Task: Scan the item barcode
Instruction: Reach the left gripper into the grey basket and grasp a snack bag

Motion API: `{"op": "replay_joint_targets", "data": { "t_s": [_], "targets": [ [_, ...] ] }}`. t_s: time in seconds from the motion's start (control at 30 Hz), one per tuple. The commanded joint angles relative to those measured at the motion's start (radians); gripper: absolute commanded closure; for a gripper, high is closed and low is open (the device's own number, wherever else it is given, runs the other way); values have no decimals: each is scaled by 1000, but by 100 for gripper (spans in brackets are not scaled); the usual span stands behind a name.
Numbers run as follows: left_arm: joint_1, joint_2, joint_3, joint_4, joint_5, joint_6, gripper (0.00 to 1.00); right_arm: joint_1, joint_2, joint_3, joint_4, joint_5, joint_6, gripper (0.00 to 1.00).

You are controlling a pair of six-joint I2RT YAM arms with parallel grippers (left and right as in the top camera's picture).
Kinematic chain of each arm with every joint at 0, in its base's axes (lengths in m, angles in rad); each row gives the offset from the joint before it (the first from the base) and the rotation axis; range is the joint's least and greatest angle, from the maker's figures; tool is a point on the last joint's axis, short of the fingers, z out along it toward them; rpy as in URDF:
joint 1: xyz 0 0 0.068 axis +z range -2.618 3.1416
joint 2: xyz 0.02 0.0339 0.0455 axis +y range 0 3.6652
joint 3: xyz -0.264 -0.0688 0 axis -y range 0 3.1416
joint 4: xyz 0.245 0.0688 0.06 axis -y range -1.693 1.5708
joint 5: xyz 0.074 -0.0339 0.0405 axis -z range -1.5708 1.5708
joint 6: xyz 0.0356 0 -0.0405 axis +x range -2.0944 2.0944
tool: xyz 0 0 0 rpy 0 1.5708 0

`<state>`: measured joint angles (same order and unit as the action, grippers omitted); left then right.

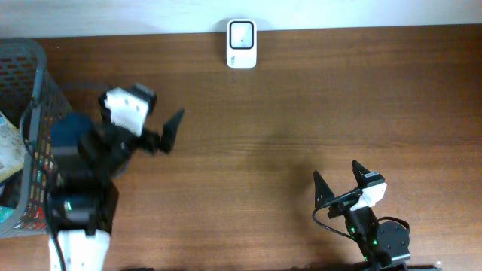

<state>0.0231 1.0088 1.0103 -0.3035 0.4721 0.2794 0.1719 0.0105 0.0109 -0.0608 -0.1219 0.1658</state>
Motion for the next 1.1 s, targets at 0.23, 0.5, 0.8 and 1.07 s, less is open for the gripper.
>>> {"op": "replay_joint_targets", "data": {
  "t_s": [0.23,0.5,0.8,1.07],
  "targets": [
    [4,468,828,-628,45,6,1,6,-7,-5,-4,2,8,1],
    [167,474,831,-550,-438,-219,1,6,-7,-5,-4,2,8,1],
    [546,638,829,-562,-787,-322,0,6,-7,-5,-3,2,8,1],
    [689,801,820,-626,-783,-317,1,6,-7,-5,-3,2,8,1]
  ]
}}
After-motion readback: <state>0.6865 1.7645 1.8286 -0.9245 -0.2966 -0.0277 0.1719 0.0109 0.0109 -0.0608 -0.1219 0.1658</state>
